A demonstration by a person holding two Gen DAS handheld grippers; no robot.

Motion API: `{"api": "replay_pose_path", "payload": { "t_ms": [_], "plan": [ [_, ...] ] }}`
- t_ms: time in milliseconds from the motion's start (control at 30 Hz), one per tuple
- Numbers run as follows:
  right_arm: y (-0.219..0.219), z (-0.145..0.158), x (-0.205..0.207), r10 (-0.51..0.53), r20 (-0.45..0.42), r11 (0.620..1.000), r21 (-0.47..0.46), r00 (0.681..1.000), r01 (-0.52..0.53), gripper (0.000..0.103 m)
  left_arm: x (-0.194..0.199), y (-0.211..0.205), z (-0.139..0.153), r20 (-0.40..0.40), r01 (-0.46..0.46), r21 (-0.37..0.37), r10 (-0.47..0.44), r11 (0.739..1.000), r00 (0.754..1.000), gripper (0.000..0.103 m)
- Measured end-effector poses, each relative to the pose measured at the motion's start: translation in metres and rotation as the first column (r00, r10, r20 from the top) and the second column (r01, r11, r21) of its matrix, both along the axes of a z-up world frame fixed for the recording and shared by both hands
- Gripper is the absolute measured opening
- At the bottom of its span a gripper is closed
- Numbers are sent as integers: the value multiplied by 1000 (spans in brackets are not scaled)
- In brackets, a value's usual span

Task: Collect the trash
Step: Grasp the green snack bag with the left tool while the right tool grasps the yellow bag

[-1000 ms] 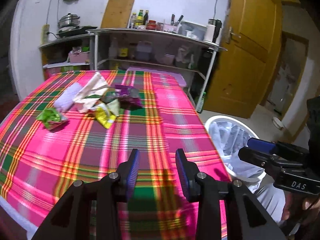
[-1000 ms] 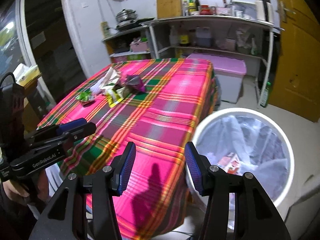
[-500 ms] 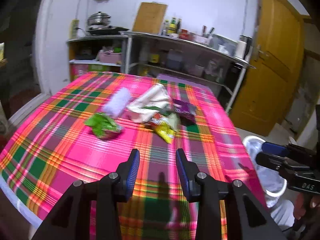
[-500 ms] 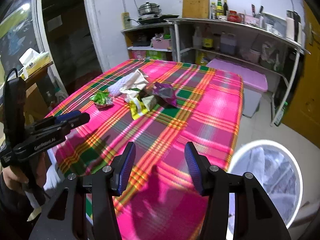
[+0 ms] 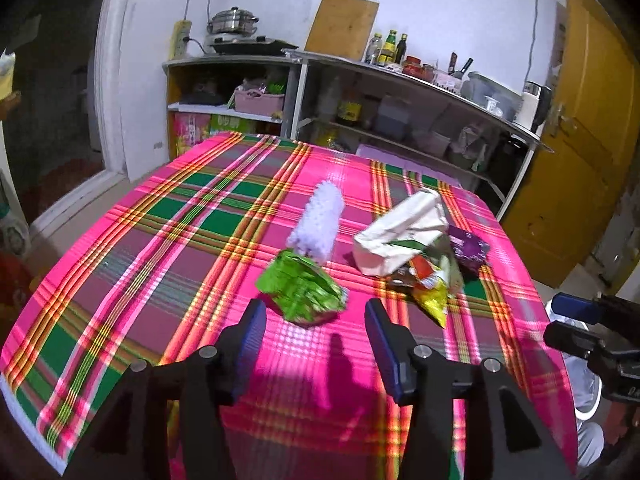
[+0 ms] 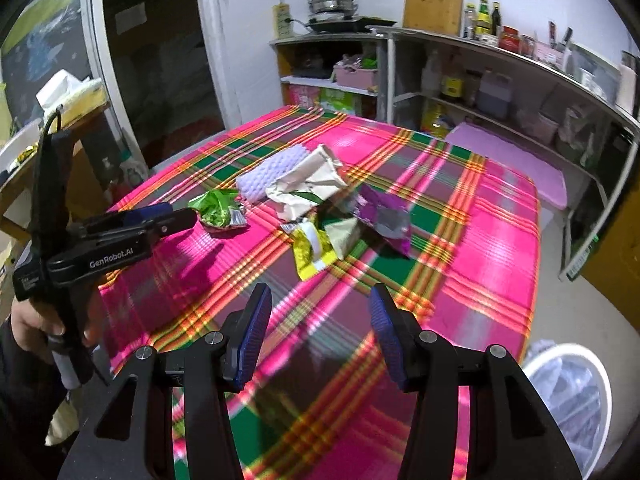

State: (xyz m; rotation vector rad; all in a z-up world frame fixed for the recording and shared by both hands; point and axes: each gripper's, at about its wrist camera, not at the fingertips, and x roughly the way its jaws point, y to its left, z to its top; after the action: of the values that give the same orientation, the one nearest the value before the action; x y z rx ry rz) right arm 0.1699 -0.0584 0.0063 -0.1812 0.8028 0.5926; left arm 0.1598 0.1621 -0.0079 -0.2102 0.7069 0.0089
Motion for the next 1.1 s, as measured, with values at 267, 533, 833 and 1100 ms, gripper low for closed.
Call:
{"api": "replay_pose_path", "payload": {
  "t_ms": [267, 533, 833, 1100],
  "plan": [
    [40, -19, 34, 46, -43, 998, -47, 998, -48, 52, 13, 20, -8, -19, -20, -24, 19, 1000, 1000, 51],
    [67, -39, 65, 64, -71, 994, -82, 995, -69, 46, 24, 38, -13, -35, -34, -58, 32, 998, 999, 51],
    [69, -45, 79, 42, -76, 995, -90, 996, -49, 28, 44, 35, -24, -71, 5, -101, -12, 995, 997, 51],
    [57, -38, 63, 41, -75, 998, -40, 996, -45, 23, 52, 22, -28, -81, 27, -124, -37, 992, 996, 25]
  ]
}}
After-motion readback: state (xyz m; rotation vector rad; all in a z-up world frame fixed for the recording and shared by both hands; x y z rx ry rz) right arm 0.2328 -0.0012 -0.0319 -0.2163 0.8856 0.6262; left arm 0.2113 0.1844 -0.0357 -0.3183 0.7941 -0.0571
